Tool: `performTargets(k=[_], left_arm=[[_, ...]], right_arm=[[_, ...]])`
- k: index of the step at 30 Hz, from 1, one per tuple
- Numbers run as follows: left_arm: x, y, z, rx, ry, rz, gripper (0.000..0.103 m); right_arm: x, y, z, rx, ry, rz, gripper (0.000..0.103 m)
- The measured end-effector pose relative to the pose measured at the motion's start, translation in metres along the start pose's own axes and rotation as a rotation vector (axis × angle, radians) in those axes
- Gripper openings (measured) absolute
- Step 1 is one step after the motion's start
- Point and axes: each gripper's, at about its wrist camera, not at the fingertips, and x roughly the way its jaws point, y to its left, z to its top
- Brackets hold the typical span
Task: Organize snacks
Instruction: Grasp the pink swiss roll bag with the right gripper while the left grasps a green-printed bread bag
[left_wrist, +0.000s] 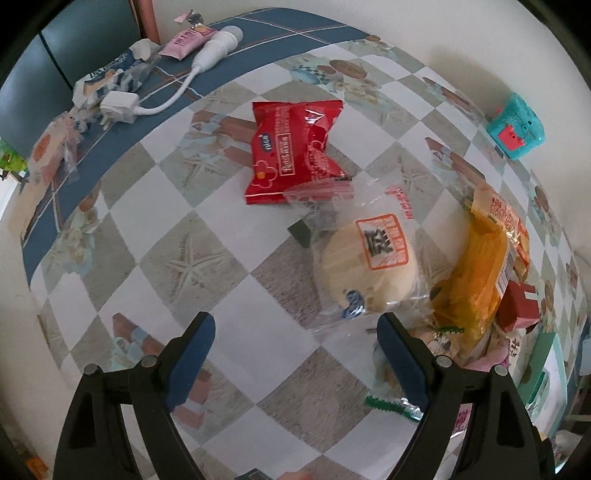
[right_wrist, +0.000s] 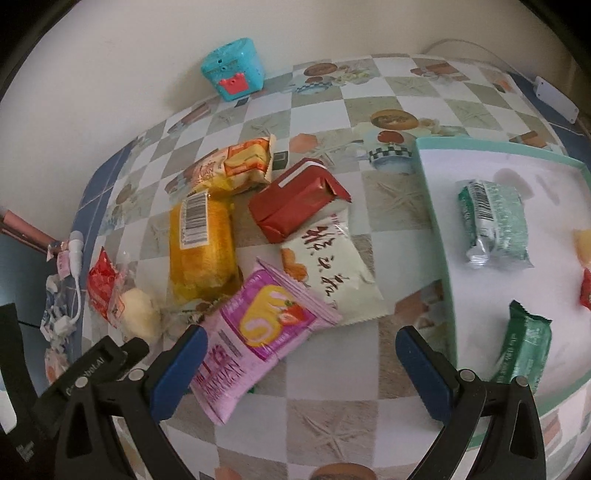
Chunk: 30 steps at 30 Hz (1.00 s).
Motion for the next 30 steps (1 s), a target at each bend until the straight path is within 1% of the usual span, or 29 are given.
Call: performTargets(k=[4, 7, 8, 10, 13, 15, 20, 23, 26, 30], left_arm=[[0.005, -0.004, 0.001, 0.006, 0.014, -0.005, 0.090], [0.007, -0.003, 0.003, 0.001, 0.019, -0.006, 0.090], [0.008, -0.001, 0.004, 0.000, 0.020, 0.005, 0.090], [0.009, 0.003, 0.005, -0.010, 0.025, -0.001, 0.090], [0.008, 0.004, 0.006, -0.015, 0.030, -0.020, 0.090], [0.007, 0.001, 0.005, -0.001, 0.030, -0.024, 0.090], [0.007, -0.016, 0.001, 0.050, 0.048, -0.059, 0.090], [0.010, -0.031, -0.002, 0.096, 0.071, -0.094, 0.090], [0.016, -0.047, -0.008, 0.136, 0.100, -0.127, 0.090], [0.026, -0.064, -0.011, 0.186, 0.114, -0.124, 0.090]], right_arm=[[0.009, 0.009, 0.005, 0.014, 0.003, 0.009, 0.103], [0.018, 0.016, 0.004, -0.002, 0.031, -0.003, 0.103], [0.020, 0.017, 0.003, -0.002, 0.036, -0.004, 0.103], [0.025, 0.016, 0.000, -0.003, 0.061, 0.002, 0.103], [0.024, 0.008, -0.003, 0.007, 0.060, -0.001, 0.103], [0.022, 0.002, -0.007, -0.003, 0.058, -0.023, 0.103], [0.025, -0.015, -0.015, 0.015, 0.087, -0.062, 0.103], [0.028, -0.018, -0.019, -0.002, 0.103, -0.075, 0.103], [0.028, -0.014, -0.023, -0.042, 0.101, -0.091, 0.103], [0.031, -0.002, -0.031, -0.138, 0.090, -0.142, 0.103]])
